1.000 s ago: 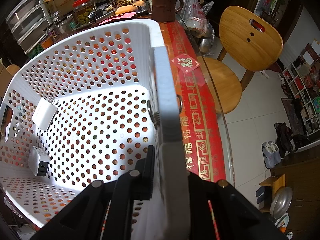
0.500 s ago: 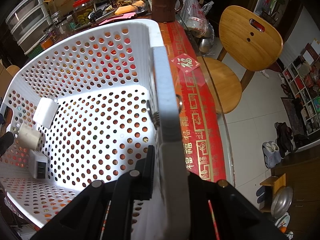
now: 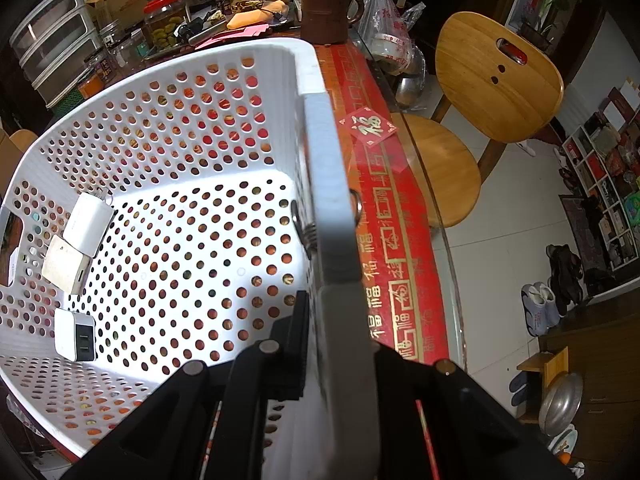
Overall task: Organize rigid objects
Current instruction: 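Grasp the large white printed charger with the left tool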
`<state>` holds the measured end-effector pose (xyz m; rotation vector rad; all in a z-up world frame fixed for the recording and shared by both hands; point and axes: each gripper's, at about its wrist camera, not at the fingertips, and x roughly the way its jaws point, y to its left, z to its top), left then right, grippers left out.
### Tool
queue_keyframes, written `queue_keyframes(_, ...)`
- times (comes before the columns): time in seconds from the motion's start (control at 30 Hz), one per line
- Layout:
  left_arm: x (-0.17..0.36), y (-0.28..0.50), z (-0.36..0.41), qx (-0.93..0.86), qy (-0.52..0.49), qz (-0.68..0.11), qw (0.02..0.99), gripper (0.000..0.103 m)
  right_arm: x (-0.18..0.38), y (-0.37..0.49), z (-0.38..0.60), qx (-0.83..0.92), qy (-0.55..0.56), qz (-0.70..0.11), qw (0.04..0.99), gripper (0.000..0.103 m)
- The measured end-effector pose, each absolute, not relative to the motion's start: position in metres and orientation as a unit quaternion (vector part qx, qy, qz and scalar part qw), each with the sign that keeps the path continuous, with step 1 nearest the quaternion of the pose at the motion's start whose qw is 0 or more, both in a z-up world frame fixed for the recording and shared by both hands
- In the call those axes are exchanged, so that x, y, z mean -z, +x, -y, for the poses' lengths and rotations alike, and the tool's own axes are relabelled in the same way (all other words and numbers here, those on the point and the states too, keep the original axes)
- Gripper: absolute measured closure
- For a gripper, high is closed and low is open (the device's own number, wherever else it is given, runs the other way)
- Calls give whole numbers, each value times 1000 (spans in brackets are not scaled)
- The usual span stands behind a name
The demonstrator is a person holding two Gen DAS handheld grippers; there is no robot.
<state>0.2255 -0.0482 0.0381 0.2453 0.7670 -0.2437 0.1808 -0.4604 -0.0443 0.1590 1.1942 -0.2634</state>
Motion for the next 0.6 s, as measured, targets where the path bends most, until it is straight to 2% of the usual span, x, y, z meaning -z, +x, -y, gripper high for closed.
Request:
queue_keyframes(0.1, -4, 256, -2, 62, 106, -421, 899, 2, 44, 180, 461, 124, 75, -560, 816, 95)
queue_keyframes(0.17, 26, 275, -28, 42, 98, -459, 882, 7, 44, 180, 461, 123, 77, -559, 816, 95)
queue_keyframes(0.23, 51, 287, -43, 24, 100, -487, 867, 16, 43, 180, 461, 121, 79, -559, 817, 95)
queue_keyframes(0.6, 122, 317, -68, 6, 55, -544, 837, 17, 42, 180, 460, 125, 77, -558, 817, 95)
